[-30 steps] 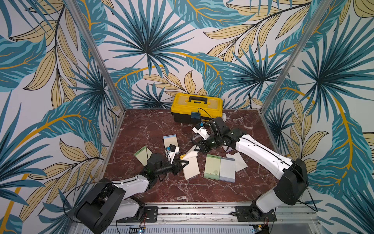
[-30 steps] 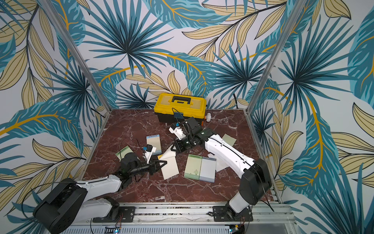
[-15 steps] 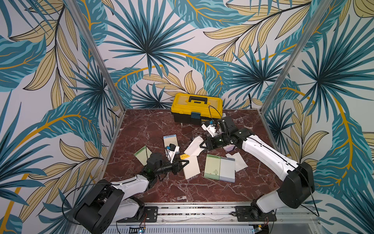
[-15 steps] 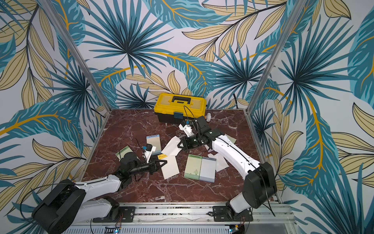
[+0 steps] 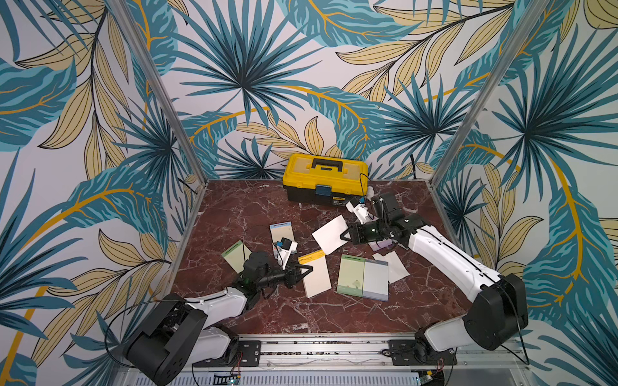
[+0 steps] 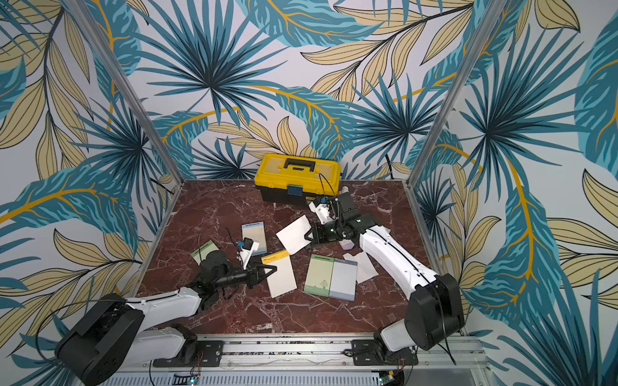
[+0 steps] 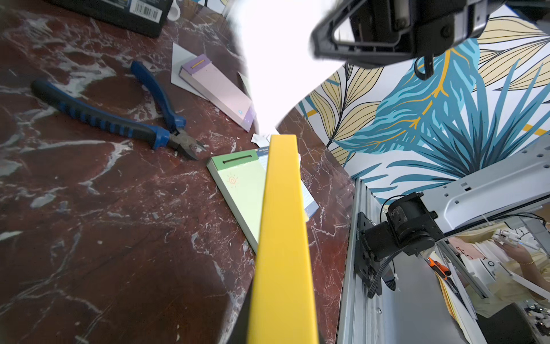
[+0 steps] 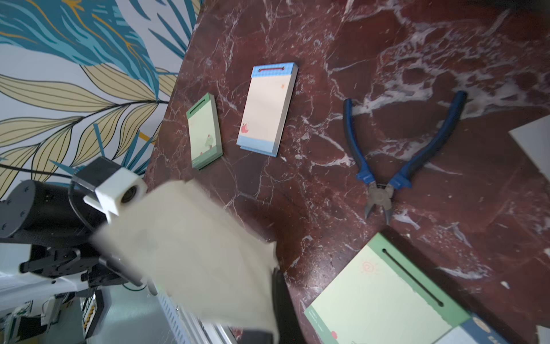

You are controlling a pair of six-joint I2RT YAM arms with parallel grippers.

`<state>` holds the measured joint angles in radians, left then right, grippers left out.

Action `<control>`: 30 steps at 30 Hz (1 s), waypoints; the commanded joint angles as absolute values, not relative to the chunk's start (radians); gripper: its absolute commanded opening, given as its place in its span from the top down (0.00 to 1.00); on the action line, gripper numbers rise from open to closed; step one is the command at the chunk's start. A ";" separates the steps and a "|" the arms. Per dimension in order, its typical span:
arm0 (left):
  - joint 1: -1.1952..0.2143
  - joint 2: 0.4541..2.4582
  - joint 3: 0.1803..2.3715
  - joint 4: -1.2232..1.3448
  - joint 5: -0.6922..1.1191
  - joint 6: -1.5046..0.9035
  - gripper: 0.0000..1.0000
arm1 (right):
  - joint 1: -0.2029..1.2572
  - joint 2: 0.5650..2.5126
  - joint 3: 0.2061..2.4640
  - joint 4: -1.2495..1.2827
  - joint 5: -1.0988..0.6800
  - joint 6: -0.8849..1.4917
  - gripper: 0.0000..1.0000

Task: Tear off pages from different memo pads
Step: Tear off the paper from the memo pad, then place the paper at the center of the board.

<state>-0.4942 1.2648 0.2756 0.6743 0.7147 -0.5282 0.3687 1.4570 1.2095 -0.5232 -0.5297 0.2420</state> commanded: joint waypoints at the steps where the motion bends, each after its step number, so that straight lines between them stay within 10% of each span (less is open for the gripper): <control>1: -0.495 1.267 0.284 0.656 0.745 -0.514 1.00 | 0.348 1.425 1.174 -0.466 -0.492 0.252 1.00; 8: -0.492 1.296 0.334 0.547 0.720 -0.518 1.00 | 0.342 1.387 1.146 -0.525 -0.331 0.142 1.00; 22: -0.492 1.387 0.575 0.112 0.682 -0.517 1.00 | 0.494 1.562 1.130 -0.692 0.606 0.043 0.98; 30: -0.490 1.473 0.620 0.078 0.663 -0.524 1.00 | 0.608 1.637 1.202 -0.770 0.351 0.184 0.31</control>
<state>-0.4938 1.4590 0.5911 0.1020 0.6739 -0.5335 0.5926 1.7069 1.1816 -0.7181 0.4595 0.1112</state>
